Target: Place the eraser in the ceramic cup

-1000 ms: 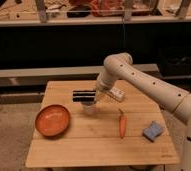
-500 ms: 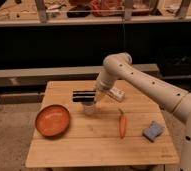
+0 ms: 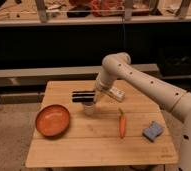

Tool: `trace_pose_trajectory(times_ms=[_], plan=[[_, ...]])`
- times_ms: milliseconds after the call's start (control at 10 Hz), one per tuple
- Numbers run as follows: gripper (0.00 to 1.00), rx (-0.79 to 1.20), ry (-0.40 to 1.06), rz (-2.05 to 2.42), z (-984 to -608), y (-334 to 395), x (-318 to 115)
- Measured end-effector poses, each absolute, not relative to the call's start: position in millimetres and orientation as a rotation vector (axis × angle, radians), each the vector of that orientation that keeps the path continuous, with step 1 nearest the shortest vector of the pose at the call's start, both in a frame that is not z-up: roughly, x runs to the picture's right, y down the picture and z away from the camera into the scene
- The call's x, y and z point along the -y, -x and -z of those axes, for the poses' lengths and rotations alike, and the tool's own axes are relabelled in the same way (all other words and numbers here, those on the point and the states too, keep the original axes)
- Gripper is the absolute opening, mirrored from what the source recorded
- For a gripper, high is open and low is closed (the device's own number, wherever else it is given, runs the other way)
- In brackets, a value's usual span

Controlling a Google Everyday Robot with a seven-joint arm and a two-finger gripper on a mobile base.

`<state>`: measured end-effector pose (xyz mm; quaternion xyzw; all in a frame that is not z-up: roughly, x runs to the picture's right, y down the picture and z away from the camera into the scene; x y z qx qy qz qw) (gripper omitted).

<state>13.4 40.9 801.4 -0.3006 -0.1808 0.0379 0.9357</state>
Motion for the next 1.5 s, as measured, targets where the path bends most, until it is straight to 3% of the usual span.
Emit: trace_pose_trajectory(times_ms=[100,600,800,1200,1300,1500], plan=[[0.44,0.365,0.617,-0.077,-801.9,-13.4,-40.3],[0.44,0.352,0.627,-0.076,-802.9,-13.9,-40.8],[0.51,0.346,0.631,-0.077,-803.6,-14.1,-41.7],[0.28,0.339,0.639,-0.074,-804.3,-13.8,-42.3],[0.3,0.335,0.642,-0.073,-805.0,-14.5,-43.2],[0.48,0.32,0.648,-0.075,-806.1,-16.7,-42.6]])
